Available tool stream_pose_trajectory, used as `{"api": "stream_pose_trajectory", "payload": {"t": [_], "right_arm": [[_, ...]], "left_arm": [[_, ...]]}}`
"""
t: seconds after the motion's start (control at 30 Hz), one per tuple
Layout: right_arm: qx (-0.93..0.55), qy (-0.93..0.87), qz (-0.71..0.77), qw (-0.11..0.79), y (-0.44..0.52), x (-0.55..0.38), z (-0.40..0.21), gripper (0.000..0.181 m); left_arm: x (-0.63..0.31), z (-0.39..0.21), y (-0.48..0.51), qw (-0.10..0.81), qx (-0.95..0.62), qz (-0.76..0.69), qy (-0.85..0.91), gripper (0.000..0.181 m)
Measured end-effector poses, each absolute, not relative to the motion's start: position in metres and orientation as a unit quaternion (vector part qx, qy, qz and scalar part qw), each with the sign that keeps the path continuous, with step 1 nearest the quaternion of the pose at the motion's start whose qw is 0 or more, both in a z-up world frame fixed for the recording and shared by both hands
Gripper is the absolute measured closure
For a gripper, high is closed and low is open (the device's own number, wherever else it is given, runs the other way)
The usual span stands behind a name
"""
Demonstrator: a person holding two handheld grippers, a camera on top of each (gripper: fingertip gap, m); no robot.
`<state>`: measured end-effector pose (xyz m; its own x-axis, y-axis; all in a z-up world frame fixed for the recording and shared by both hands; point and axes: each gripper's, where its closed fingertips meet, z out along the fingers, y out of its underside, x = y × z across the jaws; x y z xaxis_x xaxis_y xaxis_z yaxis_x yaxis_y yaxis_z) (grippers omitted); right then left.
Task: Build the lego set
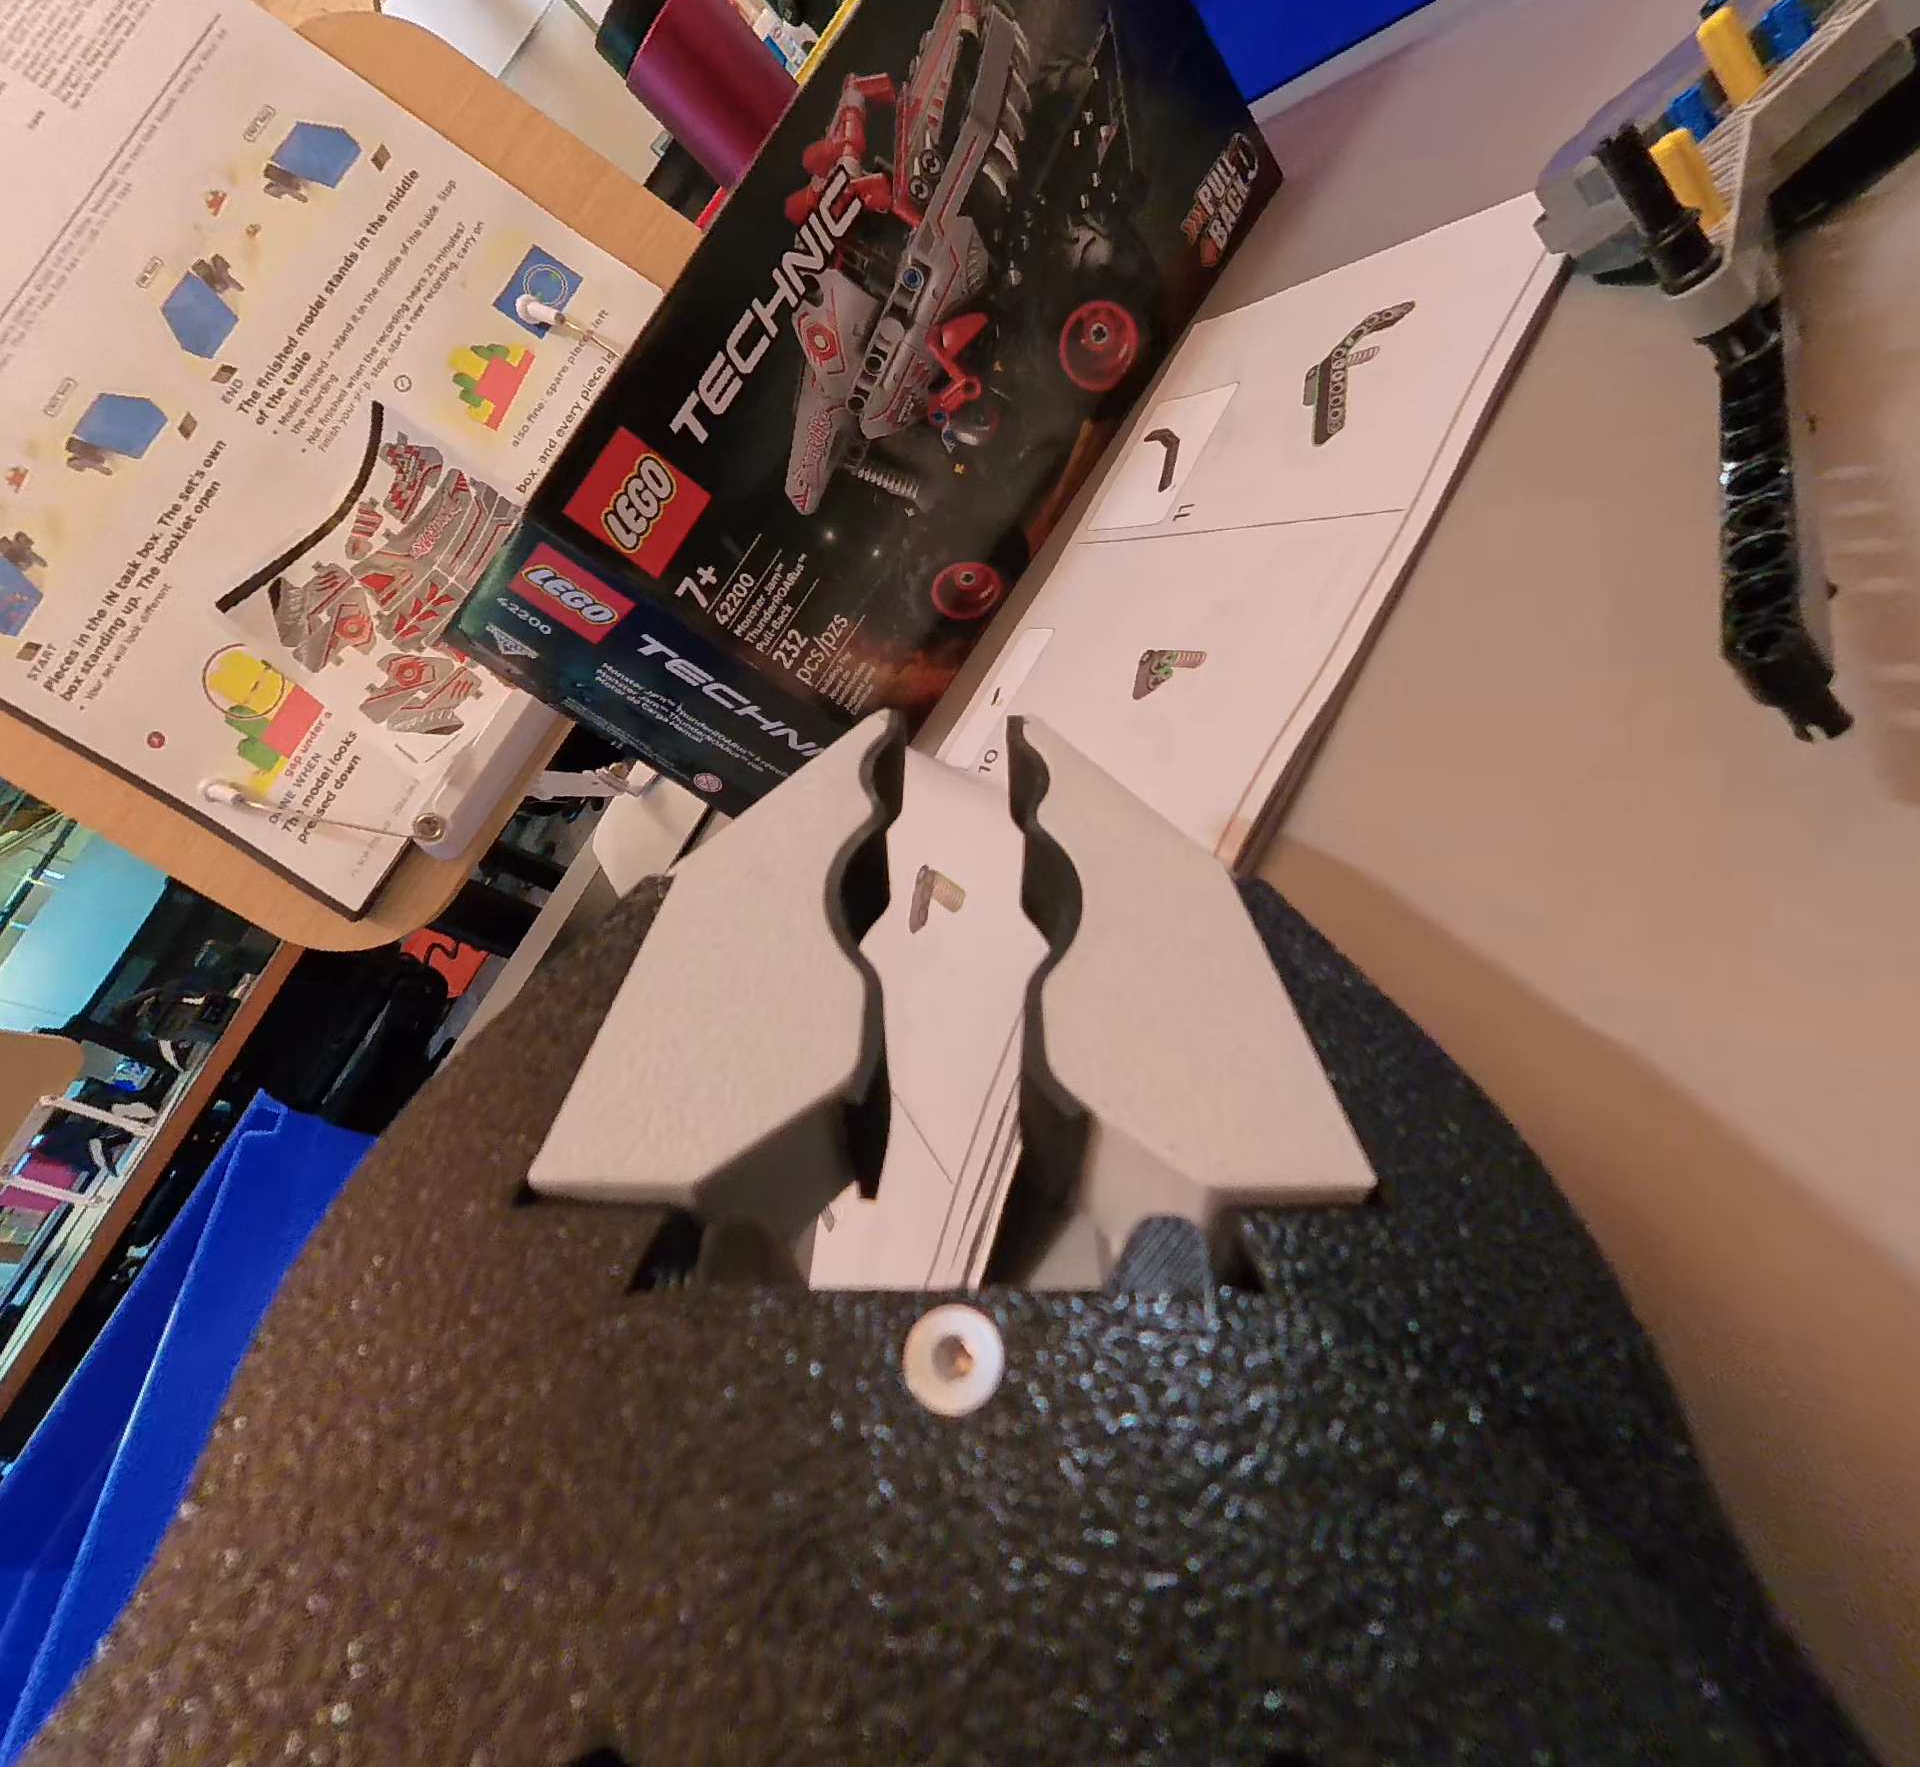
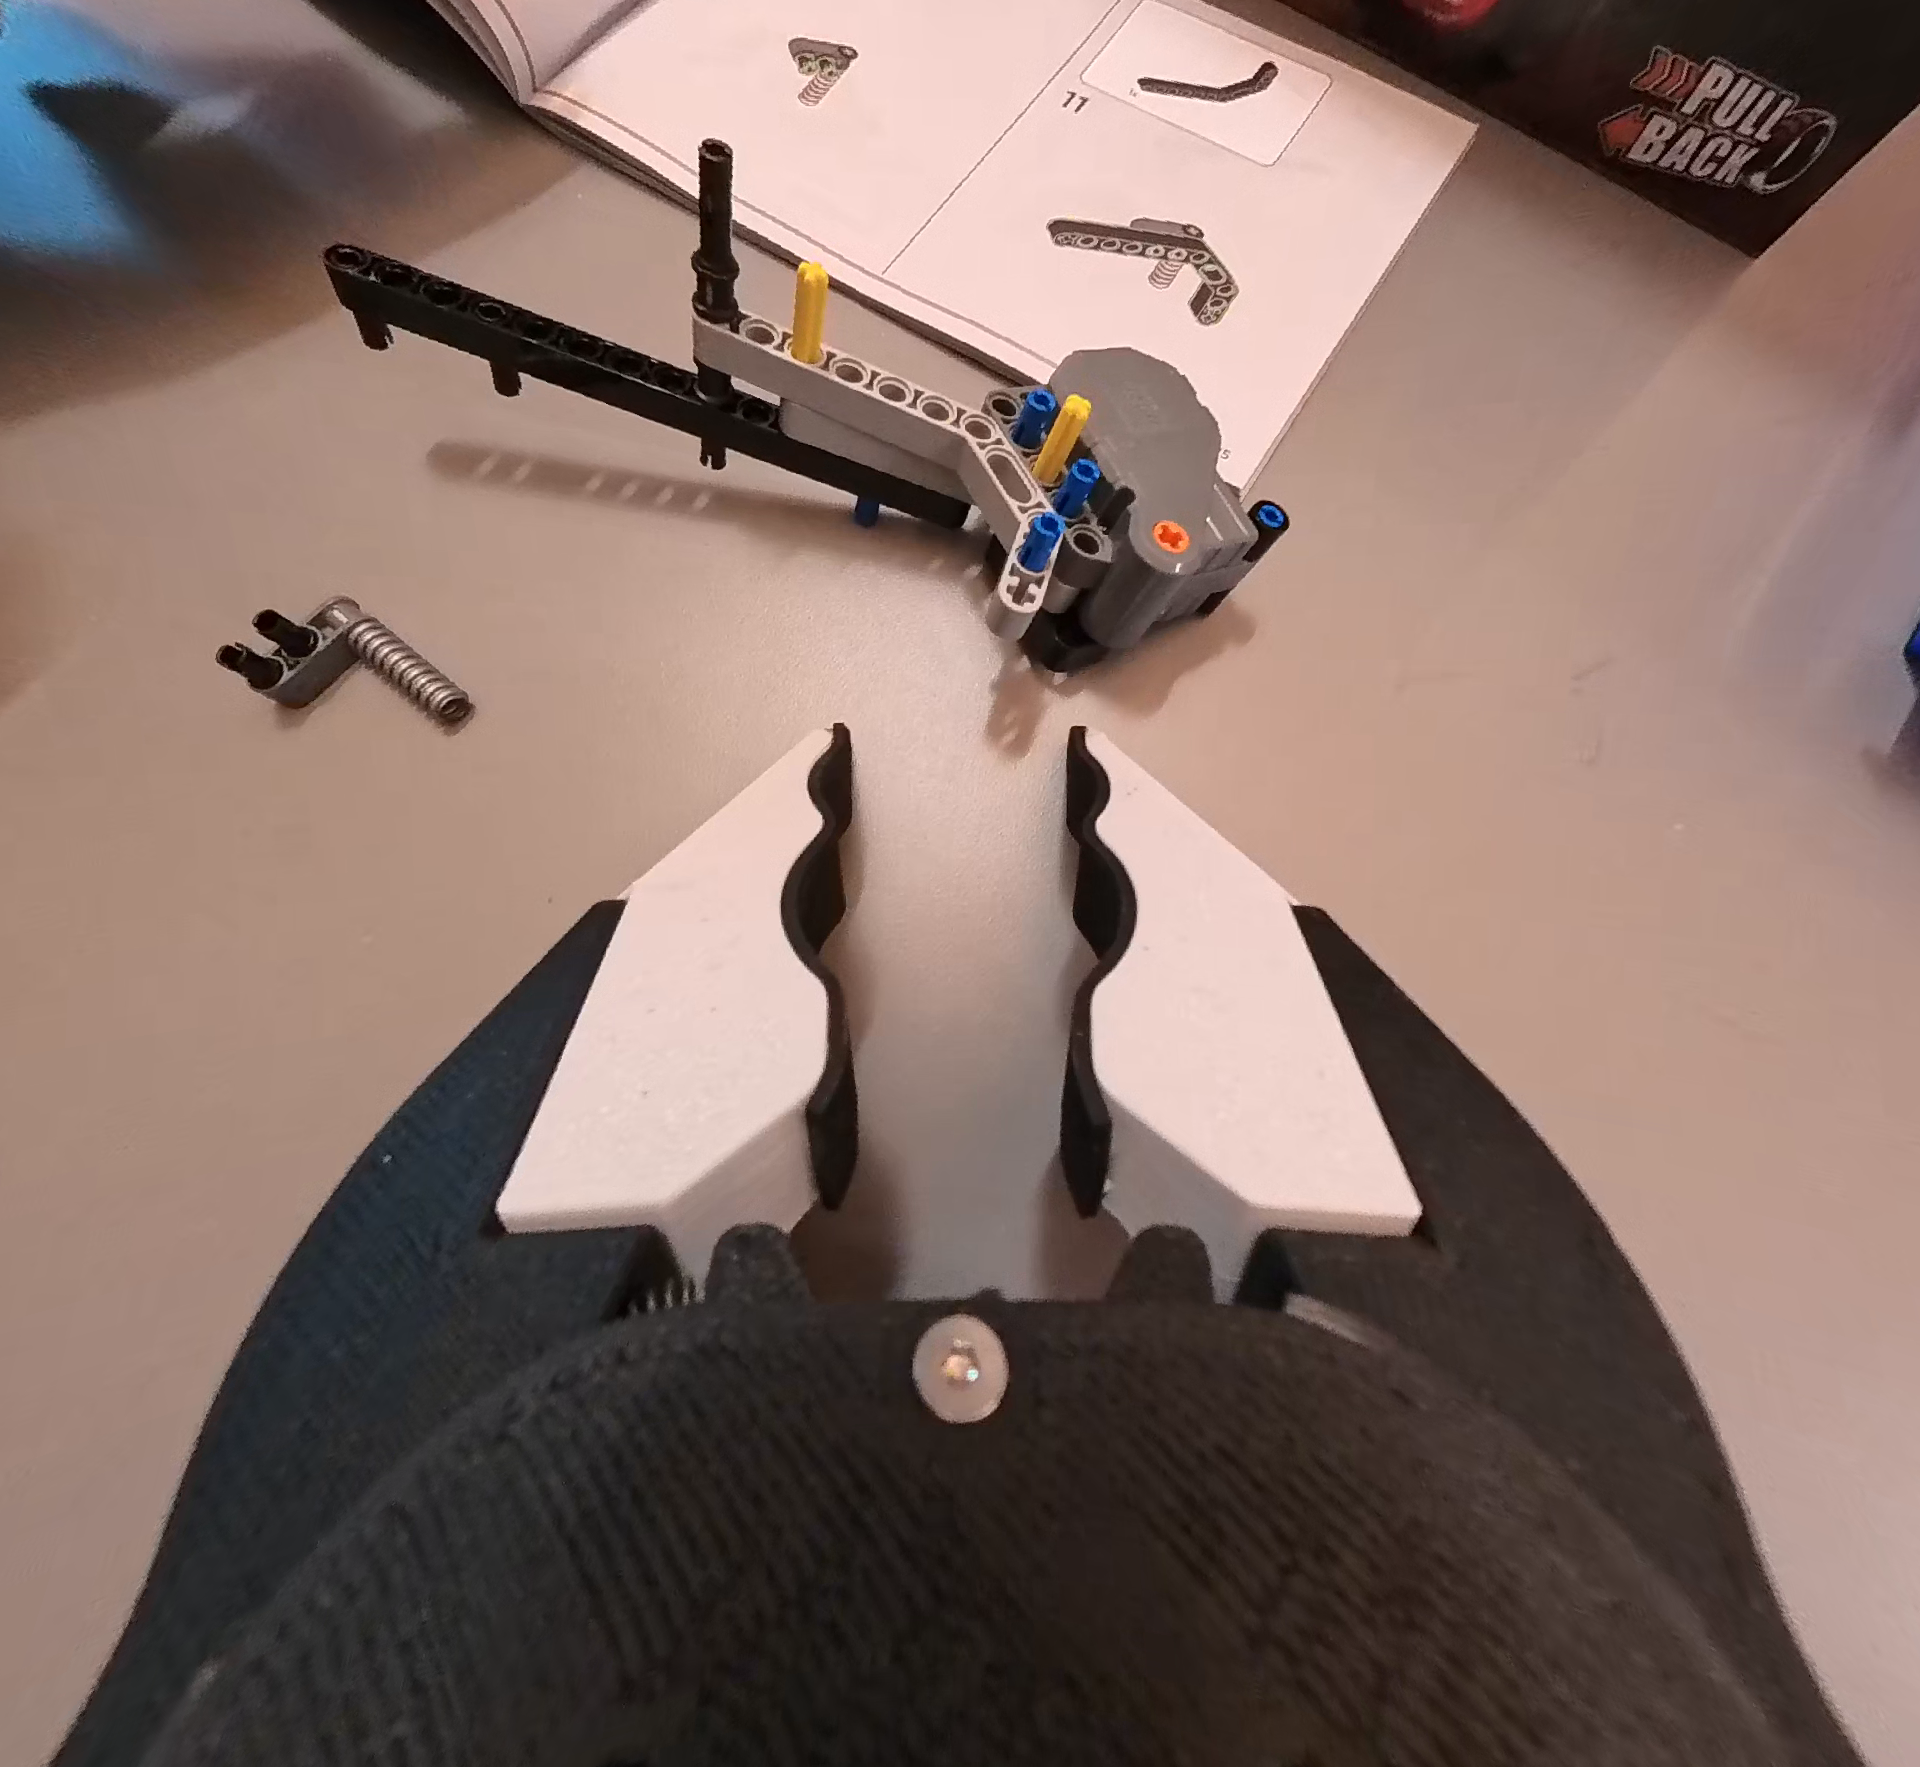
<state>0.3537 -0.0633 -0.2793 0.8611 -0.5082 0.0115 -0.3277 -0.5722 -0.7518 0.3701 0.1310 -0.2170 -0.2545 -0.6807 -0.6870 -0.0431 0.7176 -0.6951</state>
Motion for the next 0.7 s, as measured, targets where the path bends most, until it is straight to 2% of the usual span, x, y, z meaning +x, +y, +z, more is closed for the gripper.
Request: {"api": "stream_pose_trajectory", "payload": {"t": [0.27, 0.47, 0.7], "right_arm": [[-0.879, 0.238, -0.113, 0.397, -0.063, 0.354, -0.279, 0.142], [-0.882, 0.228, -0.116, 0.396, -0.062, 0.352, -0.279, 0.146], [-0.881, 0.231, -0.104, 0.400, -0.061, 0.351, -0.279, 0.156]], "left_arm": [[0.370, -0.210, 0.137, 0.560, -0.263, -0.299, 0.727, 0.164], [0.355, -0.180, 0.150, 0.546, -0.315, -0.359, 0.688, 0.163], [0.298, -0.138, 0.229, 0.553, -0.387, -0.380, 0.632, 0.163]]}}
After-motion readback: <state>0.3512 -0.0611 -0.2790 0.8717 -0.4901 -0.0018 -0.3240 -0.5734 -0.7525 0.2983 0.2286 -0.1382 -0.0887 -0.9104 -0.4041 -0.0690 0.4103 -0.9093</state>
